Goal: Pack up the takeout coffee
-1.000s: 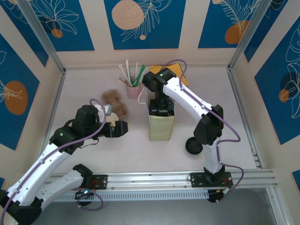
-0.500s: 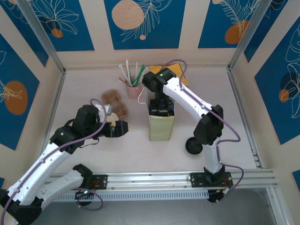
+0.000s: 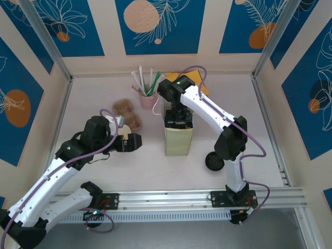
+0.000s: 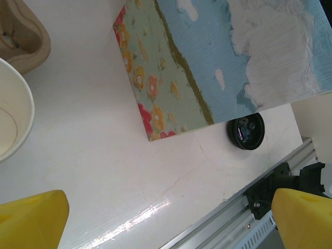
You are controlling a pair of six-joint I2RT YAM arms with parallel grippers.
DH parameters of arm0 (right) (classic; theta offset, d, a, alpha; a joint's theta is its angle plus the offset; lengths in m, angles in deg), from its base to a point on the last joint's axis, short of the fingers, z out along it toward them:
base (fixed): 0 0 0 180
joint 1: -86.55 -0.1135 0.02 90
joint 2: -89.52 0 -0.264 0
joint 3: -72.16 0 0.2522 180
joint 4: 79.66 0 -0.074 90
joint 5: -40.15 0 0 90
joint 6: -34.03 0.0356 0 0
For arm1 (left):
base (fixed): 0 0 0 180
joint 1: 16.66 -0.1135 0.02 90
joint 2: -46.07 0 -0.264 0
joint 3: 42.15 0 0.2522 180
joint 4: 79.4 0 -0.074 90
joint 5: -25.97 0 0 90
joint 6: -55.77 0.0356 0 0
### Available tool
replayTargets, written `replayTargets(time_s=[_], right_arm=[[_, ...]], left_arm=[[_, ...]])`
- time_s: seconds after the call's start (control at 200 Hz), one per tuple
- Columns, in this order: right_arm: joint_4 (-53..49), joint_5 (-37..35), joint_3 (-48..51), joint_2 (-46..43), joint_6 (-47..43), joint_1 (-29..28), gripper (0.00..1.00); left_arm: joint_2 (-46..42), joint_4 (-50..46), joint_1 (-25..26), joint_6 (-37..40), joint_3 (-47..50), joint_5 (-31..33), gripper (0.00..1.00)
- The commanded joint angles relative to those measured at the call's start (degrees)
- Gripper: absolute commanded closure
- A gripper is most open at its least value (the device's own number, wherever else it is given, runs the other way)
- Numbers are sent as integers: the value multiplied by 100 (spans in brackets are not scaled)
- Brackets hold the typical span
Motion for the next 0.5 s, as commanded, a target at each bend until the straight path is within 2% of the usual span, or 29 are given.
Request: replayTargets(time_s=[0.0, 0.495], right_arm=[[10, 107, 12, 36, 3, -20, 35], [224, 132, 233, 45, 14, -12, 36]], left_arm=[[19, -47, 47, 27, -7, 8, 0], [46, -34, 46, 45, -15, -42, 0]])
